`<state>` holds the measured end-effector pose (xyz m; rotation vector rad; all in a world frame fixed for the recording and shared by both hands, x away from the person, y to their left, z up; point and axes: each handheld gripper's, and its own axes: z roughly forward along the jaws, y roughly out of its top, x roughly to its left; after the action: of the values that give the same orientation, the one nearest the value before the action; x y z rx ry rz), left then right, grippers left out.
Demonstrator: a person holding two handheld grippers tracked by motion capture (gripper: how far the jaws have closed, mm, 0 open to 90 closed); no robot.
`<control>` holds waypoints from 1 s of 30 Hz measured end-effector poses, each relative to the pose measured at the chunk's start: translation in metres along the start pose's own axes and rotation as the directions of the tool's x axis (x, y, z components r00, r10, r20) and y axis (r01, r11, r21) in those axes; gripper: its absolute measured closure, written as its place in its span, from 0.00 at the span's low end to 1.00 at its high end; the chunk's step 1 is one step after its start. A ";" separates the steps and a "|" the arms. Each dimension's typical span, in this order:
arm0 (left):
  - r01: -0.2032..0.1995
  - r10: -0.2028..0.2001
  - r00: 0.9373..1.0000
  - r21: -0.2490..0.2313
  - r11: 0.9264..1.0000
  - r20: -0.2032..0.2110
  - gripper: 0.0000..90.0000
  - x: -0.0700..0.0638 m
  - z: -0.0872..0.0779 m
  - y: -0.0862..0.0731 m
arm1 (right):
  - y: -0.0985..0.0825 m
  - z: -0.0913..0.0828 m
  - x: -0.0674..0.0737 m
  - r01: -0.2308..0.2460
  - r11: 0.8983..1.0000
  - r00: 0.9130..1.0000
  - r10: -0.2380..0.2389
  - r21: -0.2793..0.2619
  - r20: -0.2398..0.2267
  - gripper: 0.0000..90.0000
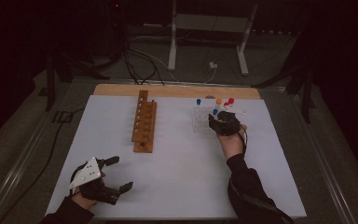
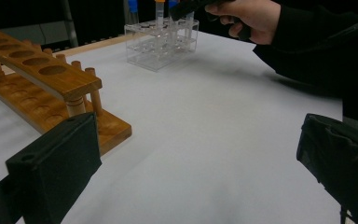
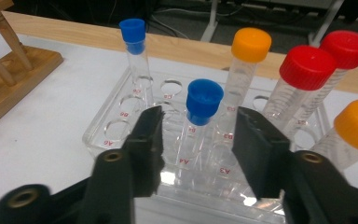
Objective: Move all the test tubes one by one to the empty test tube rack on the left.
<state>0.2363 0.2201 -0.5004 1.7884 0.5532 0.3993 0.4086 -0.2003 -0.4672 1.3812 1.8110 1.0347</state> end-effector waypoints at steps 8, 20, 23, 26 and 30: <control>0.002 -0.002 1.000 0.001 1.000 0.001 0.01 0.000 0.000 0.000 | 0.001 0.005 0.001 0.000 1.000 1.000 0.000 0.027 -0.007 0.77; -0.001 0.001 1.000 -0.004 1.000 0.004 0.01 0.000 0.000 0.000 | 0.000 0.011 0.002 -0.002 0.999 1.000 0.002 0.050 -0.014 0.84; 0.002 -0.002 1.000 -0.006 1.000 0.005 0.01 0.000 0.000 0.000 | 0.000 0.013 0.003 0.003 0.999 1.000 -0.002 0.053 -0.010 0.85; 0.003 -0.003 1.000 -0.003 1.000 0.005 0.01 0.000 0.000 0.000 | 0.000 0.014 0.003 0.003 0.999 1.000 -0.003 0.053 -0.007 0.85; 0.001 -0.001 1.000 -0.001 1.000 0.006 0.01 0.000 0.000 0.000 | 0.000 0.013 0.004 0.011 0.999 1.000 -0.011 0.048 -0.004 0.85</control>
<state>0.2364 0.2200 -0.5008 1.7877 0.5498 0.3931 0.4190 -0.1941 -0.4739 1.3968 1.8548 0.9947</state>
